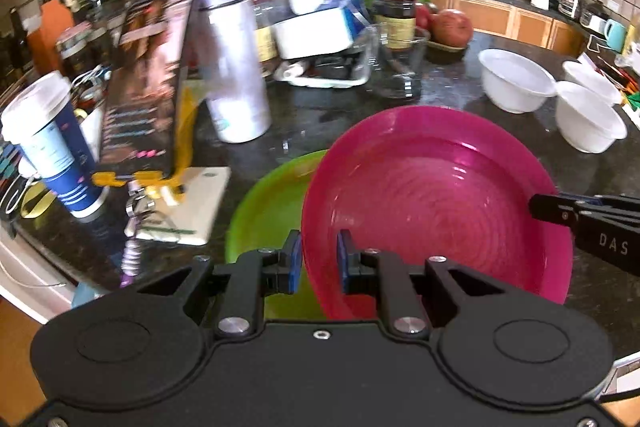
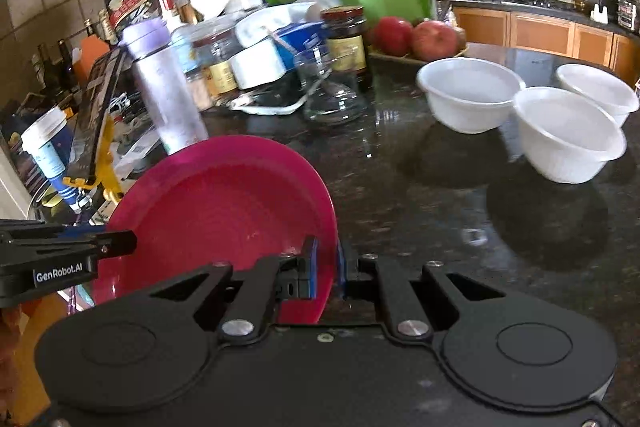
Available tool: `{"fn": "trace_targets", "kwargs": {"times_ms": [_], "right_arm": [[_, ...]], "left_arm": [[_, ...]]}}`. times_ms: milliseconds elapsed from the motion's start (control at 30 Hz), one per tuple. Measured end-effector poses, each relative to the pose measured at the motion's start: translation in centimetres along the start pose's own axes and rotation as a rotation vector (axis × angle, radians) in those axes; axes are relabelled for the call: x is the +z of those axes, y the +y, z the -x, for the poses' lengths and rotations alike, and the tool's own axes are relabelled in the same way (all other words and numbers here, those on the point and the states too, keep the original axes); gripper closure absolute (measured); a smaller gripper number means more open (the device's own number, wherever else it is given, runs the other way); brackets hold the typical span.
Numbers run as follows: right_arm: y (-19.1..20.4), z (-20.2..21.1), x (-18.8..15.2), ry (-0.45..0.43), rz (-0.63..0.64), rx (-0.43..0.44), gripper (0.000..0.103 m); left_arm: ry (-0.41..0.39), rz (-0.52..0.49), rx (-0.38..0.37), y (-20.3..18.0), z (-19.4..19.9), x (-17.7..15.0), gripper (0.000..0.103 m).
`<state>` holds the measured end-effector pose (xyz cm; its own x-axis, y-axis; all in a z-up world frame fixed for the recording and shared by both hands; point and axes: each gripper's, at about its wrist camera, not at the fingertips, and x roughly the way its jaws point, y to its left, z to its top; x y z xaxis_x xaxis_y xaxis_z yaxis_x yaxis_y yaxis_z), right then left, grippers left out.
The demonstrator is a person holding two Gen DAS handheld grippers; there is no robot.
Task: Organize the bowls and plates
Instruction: 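Lower the magenta plate onto the green plate with both grippers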
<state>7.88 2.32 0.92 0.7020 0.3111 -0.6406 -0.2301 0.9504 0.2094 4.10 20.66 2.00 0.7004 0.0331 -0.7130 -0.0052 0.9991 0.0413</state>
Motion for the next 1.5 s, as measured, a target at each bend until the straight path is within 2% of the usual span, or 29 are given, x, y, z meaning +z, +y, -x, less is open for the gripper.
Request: {"fn": "trace_targets", "kwargs": {"times_ms": [333, 433, 467, 500, 567, 633, 700, 1167, 1367, 1467, 1500], "right_arm": [[2.4, -1.9, -0.3, 0.001, -0.018, -0.023, 0.088], [2.7, -1.9, -0.2, -0.018, -0.027, -0.01, 0.08], [2.7, -1.8, -0.2, -0.037, -0.031, -0.01, 0.074], [2.9, -1.7, -0.2, -0.054, -0.031, -0.02, 0.064], [3.2, -1.4, -0.2, -0.097, -0.019, -0.042, 0.056], [3.5, -1.2, -0.1, -0.124, 0.006, -0.063, 0.056], [3.6, -1.1, 0.0, -0.136, 0.02, -0.069, 0.055], [3.1, -0.4, -0.3, -0.146, -0.028, -0.098, 0.055], [2.6, 1.2, -0.8, -0.236, -0.014, -0.176, 0.053], [1.9, 2.0, -1.1, -0.245, 0.009, -0.207, 0.052], [1.5, 2.4, -1.2, -0.251, 0.005, -0.21, 0.051]], "left_arm": [[0.004, 0.005, -0.002, 3.1, -1.5, 0.1, 0.08], [0.009, 0.004, -0.012, 3.5, -1.9, 0.3, 0.077], [0.009, 0.003, -0.015, 3.5, -2.0, 0.3, 0.073], [0.007, 0.0, -0.019, 3.6, -2.1, 0.3, 0.068], [0.006, -0.009, -0.03, 3.6, -2.2, 0.3, 0.068], [0.002, -0.015, -0.035, 3.7, -2.2, 0.3, 0.058], [-0.009, -0.015, -0.039, 3.7, -2.2, 0.3, 0.055], [-0.026, -0.021, -0.06, 4.2, -2.0, 0.4, 0.054], [-0.056, -0.04, -0.107, 3.2, -1.3, 0.7, 0.049], [-0.068, -0.061, -0.131, 2.1, -1.0, 0.9, 0.048], [-0.07, -0.064, -0.141, 1.8, -0.9, 1.0, 0.044]]}}
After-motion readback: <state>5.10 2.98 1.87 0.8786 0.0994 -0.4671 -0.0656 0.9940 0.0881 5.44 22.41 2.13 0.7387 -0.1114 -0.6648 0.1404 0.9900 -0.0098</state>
